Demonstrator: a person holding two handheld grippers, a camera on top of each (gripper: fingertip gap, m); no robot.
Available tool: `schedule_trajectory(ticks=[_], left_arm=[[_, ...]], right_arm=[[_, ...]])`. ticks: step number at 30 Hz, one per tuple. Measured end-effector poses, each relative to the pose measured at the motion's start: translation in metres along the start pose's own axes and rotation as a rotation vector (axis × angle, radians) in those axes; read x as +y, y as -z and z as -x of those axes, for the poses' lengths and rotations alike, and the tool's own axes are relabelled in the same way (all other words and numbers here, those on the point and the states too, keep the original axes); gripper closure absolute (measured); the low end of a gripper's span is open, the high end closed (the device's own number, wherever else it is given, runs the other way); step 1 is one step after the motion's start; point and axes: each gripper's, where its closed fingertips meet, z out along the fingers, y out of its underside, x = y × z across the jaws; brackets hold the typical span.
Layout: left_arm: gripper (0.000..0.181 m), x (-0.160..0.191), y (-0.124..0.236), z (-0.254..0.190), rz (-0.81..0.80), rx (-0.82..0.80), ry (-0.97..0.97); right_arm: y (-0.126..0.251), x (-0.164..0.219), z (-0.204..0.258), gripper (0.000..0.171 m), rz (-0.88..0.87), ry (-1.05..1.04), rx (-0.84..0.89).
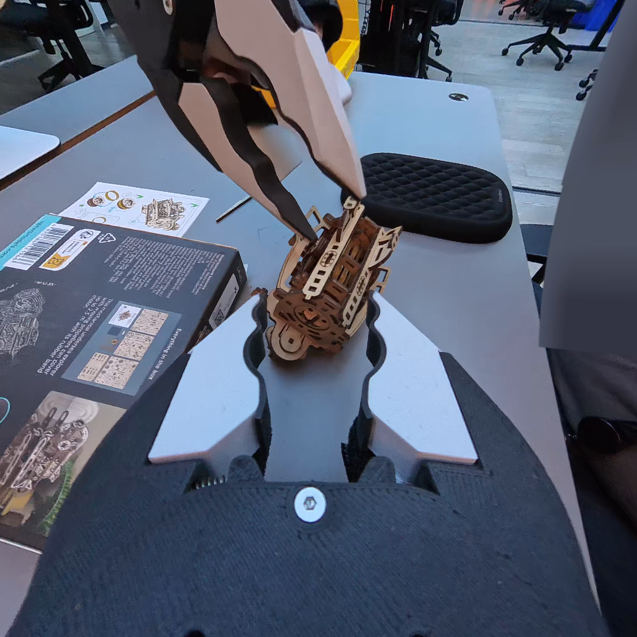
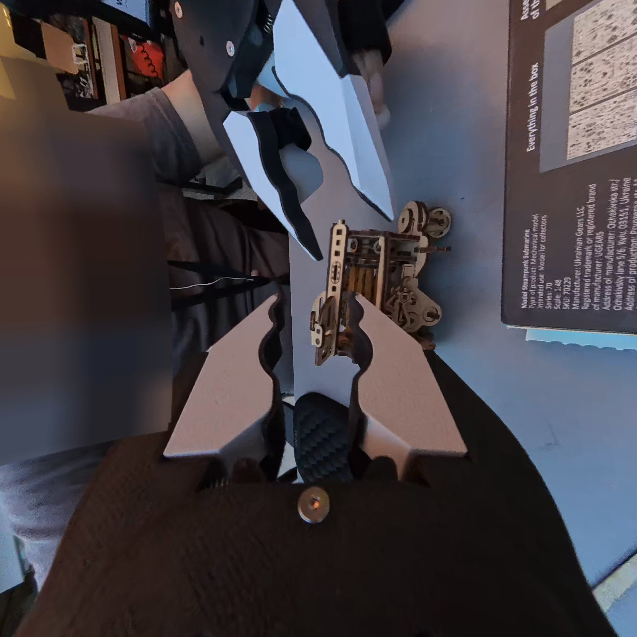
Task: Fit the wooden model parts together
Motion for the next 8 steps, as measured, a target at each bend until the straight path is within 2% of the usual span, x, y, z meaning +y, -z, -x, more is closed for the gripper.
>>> schedule_trajectory(ticks=[8], left_arm=[[0.127, 0.0067, -0.0071, 0.0011, 0.049, 0.000, -0.022]], right_arm=[[-0.0108, 0.0036, -0.0069, 0.139, 0.105, -0.106, -0.090]])
